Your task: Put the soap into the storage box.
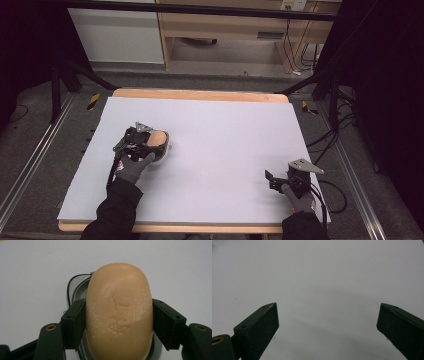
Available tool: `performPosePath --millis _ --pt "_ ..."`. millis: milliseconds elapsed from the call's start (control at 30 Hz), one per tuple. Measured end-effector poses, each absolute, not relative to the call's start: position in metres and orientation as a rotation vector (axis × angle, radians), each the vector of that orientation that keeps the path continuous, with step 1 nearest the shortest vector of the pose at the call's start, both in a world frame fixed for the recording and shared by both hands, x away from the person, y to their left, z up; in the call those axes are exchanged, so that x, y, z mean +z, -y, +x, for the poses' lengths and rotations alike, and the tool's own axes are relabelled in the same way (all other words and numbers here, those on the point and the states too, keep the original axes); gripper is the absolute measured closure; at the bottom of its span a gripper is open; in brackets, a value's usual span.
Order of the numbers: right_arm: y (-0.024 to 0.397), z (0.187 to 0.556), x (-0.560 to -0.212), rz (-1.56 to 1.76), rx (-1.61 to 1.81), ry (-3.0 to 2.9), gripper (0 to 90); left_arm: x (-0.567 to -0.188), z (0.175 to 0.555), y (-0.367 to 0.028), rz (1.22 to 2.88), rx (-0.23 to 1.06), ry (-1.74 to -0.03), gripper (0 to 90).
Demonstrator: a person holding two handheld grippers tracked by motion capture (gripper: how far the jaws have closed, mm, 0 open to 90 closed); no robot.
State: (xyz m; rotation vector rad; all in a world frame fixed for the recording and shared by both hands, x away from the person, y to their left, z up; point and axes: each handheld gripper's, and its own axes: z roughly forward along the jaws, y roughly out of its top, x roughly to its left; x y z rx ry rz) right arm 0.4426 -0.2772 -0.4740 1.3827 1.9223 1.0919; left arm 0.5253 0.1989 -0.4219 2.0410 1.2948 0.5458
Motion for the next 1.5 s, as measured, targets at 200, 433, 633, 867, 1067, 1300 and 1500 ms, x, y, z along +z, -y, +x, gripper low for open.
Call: performPosePath --millis 200,433,633,867,1067,1300,1500 --pt "0.277 0.442 -0.473 1.385 1.099 -1.922 4.2 -0.424 0.526 -0.198 2.043 0.544 -1.294 32.2" --pt "0.277 0.443 -0.474 1.382 1.088 -1.925 4.2 -0.428 0.527 -0.197 2.039 0.536 -1.299 32.2" --pt "0.277 0.442 -0.473 1.386 1.092 -1.923 4.2 -0.428 0.527 -0.197 2.032 0.541 -1.302 32.1" --pt "0.276 0.442 -0.473 1.390 1.096 -1.923 4.2 -0.431 0.527 -0.198 2.005 0.527 -1.287 31.4" --pt "0.277 0.443 -0.474 1.386 1.089 -1.923 4.2 -0.431 0.526 -0.195 2.009 0.571 -1.268 25.1" --pt "0.277 0.443 -0.473 1.388 1.089 -1.920 4.2 -0.430 0.524 -0.197 2.007 0.568 -1.265 25.4" --pt "0.278 0.443 -0.474 1.387 1.088 -1.915 4.2 -0.423 0.517 -0.197 1.981 0.571 -1.210 24.9"
